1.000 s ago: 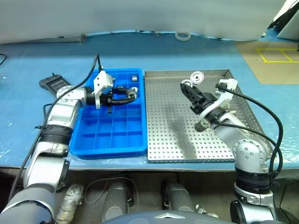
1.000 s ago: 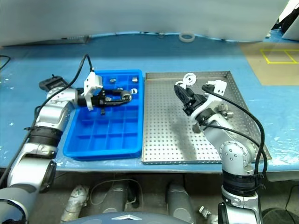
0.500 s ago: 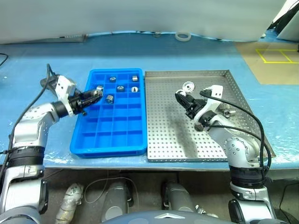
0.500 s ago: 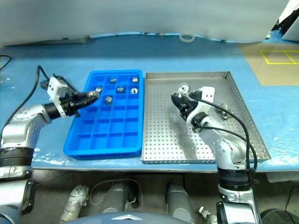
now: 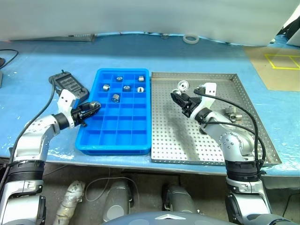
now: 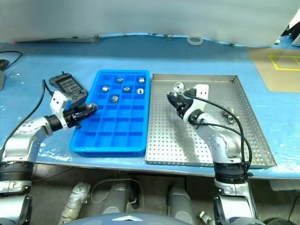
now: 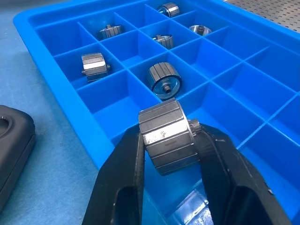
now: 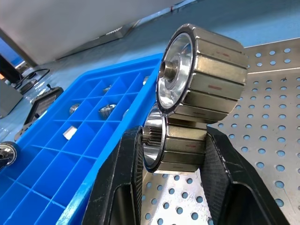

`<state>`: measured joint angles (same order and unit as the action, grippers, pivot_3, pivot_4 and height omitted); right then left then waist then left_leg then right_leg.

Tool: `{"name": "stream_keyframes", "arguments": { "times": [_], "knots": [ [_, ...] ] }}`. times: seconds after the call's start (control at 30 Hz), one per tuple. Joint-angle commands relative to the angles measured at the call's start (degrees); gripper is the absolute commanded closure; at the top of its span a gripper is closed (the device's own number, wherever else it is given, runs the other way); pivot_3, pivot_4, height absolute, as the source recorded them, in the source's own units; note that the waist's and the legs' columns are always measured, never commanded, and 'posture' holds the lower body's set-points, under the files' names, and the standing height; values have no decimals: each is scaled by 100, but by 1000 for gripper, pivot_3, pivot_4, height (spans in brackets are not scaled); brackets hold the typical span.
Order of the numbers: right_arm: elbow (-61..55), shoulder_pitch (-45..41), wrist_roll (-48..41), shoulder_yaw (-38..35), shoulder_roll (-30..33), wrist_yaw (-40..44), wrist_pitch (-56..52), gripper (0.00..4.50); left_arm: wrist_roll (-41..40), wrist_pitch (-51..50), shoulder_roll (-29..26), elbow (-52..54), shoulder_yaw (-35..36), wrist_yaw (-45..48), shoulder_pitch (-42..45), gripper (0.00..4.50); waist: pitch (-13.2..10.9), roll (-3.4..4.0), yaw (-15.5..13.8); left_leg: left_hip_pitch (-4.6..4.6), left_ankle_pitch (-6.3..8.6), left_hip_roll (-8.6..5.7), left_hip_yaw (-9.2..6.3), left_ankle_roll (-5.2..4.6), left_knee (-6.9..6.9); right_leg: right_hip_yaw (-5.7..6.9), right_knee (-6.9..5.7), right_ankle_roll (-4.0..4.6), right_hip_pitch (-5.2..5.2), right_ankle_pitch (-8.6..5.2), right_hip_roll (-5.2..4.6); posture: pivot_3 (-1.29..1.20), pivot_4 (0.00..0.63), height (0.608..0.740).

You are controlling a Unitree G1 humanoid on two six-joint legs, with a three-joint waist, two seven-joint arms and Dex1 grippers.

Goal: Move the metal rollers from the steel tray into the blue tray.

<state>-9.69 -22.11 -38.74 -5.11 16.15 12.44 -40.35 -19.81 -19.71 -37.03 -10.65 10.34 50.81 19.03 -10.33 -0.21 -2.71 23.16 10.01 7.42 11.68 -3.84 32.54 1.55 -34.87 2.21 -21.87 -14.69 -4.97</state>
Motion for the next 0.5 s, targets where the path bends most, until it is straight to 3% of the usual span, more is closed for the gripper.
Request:
{"name": "stream_keyframes", "arguments": {
  "times": [0.03,0.17,0.5],
  "knots": [
    [-233,-33,9,-117,-33,65,36,3176,28,-50,20,-98,-127,53,16,3123,1,1,-5,-1,-2,0,0,3,-3,0,0,0,0,0,0,-67,150,740],
    [-282,13,36,-147,-79,57,34,3176,171,-71,-49,-207,-277,57,147,1926,2,1,-5,-4,-8,0,0,11,-13,1,0,0,-1,0,0,-73,150,740],
    [-289,13,88,-188,-126,45,27,3176,-241,-110,26,-153,-202,488,609,1926,2,0,12,4,-13,12,0,15,-21,-3,2,0,-15,0,20,-85,150,740]
  ]
}}
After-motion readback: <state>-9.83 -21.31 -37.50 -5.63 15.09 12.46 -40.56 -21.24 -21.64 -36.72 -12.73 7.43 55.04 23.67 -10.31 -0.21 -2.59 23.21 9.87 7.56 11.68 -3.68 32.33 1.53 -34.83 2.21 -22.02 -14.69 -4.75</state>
